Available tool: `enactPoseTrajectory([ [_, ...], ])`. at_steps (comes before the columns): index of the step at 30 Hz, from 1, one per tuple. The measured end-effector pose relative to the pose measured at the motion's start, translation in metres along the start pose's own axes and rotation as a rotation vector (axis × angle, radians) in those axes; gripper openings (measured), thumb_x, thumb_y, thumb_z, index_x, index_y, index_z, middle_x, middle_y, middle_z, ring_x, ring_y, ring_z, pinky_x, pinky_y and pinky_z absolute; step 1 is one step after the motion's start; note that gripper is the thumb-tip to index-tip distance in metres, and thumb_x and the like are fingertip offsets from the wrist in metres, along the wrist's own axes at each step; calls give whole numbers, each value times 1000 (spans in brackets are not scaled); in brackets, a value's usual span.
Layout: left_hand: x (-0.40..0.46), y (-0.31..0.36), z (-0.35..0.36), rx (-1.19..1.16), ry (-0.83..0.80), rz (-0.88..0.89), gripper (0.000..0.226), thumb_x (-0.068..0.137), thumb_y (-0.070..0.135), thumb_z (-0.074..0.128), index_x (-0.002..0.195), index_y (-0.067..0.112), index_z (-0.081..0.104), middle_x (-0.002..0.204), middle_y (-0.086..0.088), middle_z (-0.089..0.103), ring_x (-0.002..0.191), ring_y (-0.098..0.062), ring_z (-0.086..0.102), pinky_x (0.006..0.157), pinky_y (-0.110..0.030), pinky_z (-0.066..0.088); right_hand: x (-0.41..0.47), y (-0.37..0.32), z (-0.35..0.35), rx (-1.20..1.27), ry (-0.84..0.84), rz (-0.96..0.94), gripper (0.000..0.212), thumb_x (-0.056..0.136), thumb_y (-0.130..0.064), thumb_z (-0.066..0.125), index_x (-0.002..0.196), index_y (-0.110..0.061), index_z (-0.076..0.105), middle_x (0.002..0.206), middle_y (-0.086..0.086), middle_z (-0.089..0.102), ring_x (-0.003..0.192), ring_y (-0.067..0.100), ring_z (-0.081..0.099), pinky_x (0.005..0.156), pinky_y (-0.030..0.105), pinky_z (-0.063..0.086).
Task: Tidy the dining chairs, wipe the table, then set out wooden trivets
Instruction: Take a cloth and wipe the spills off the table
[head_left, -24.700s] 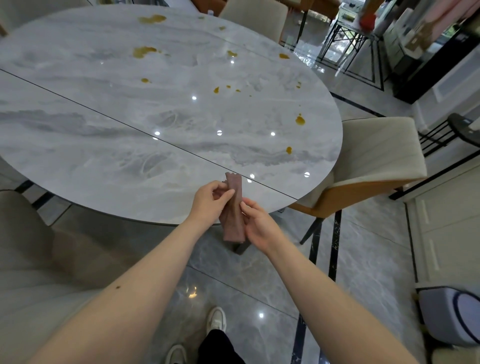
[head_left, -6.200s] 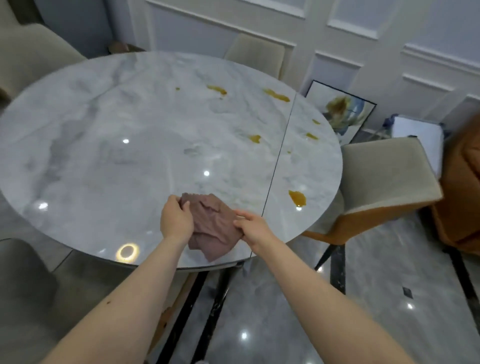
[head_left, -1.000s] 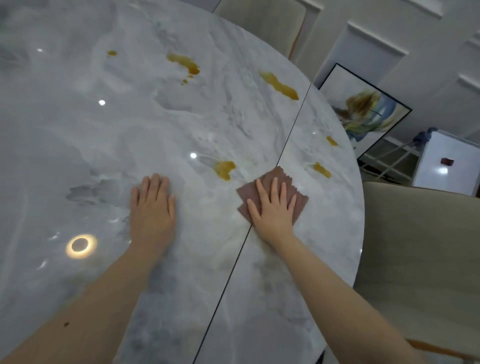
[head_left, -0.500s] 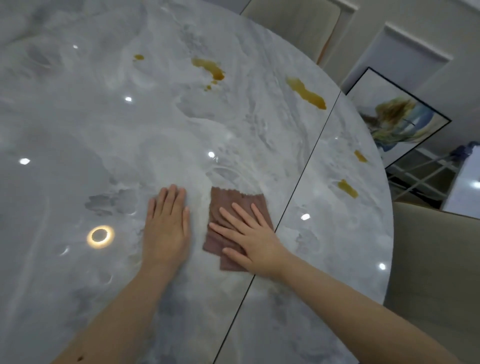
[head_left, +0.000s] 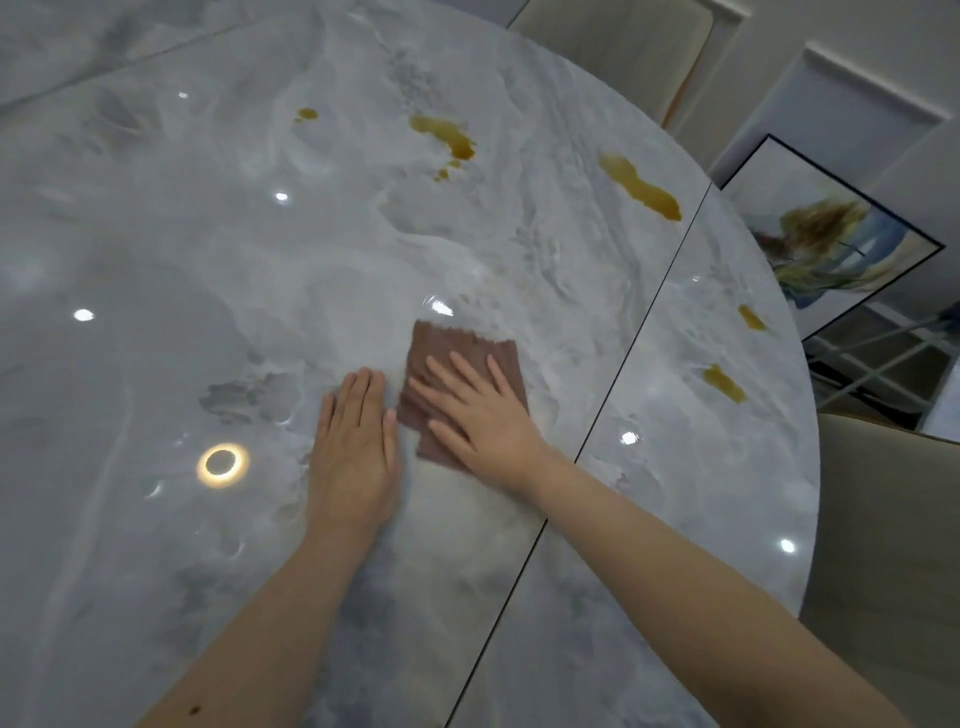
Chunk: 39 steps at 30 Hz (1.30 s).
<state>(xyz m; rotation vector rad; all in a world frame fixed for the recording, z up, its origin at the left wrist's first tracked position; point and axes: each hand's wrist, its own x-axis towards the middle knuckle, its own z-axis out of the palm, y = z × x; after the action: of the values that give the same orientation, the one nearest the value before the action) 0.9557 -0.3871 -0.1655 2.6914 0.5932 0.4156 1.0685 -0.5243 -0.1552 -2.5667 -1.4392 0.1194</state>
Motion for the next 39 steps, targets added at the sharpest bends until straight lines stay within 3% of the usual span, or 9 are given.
enactPoseTrajectory([
  [4,0,0,-1,13,-31,-21,55,97,27,21,137,-2,45,142,-17,45,135,-28,39,116,-39,18,-75,-2,-23,517,-10,67,38,102,-30,34,131,-20,56,137,-6,54,135,4,38,117,34,22],
  [8,0,0,1,20,-30,-19,56,97,28,20,136,-2,46,143,-17,44,136,-28,37,116,-39,17,-75,6,-72,955,132,412,44,100,-14,45,140,-32,37,130,-9,59,121,-1,53,103,16,39],
  [10,-1,0,0,21,-23,-14,55,97,27,21,135,-3,47,141,-18,46,134,-30,39,115,-39,17,-65,12,-83,1082,194,565,44,101,-16,44,141,-33,36,106,-7,70,100,2,65,88,16,49],
  [18,0,0,1,21,-25,-4,53,97,25,24,133,-4,49,139,-20,48,132,-32,42,114,-39,18,-92,33,-28,275,136,378,54,98,-33,22,136,-8,50,147,11,38,140,28,29,117,40,20],
  [21,0,0,2,22,-13,-2,52,97,25,24,132,-4,49,138,-20,48,131,-33,43,113,-40,18,-74,43,-18,192,155,417,55,95,-23,19,138,-2,46,148,13,34,140,36,29,118,28,8],
  [25,0,1,2,3,-14,-7,52,96,25,25,133,-3,49,140,-19,47,133,-31,42,114,-39,17,1,49,-20,76,139,460,63,95,-43,16,145,-10,38,154,12,29,145,26,19,120,32,4],
  [30,0,-2,3,-49,23,-11,51,97,24,26,135,-3,46,142,-18,45,134,-28,40,115,-37,18,72,19,-8,83,66,199,54,95,-36,28,135,-9,52,144,16,44,137,33,37,118,38,15],
  [35,-3,4,-7,-183,86,-71,49,98,23,27,136,-3,44,143,-18,43,133,-25,39,112,-40,30,-48,-29,-11,150,-105,-238,40,99,-22,40,136,-10,49,149,13,38,143,27,27,119,43,17],
  [39,-1,1,-5,-143,50,-52,50,97,24,26,130,-4,51,138,-20,48,130,-30,44,113,-37,24,-86,24,-25,120,-129,-244,47,103,-36,28,136,-11,51,148,11,40,144,19,23,119,34,14],
])
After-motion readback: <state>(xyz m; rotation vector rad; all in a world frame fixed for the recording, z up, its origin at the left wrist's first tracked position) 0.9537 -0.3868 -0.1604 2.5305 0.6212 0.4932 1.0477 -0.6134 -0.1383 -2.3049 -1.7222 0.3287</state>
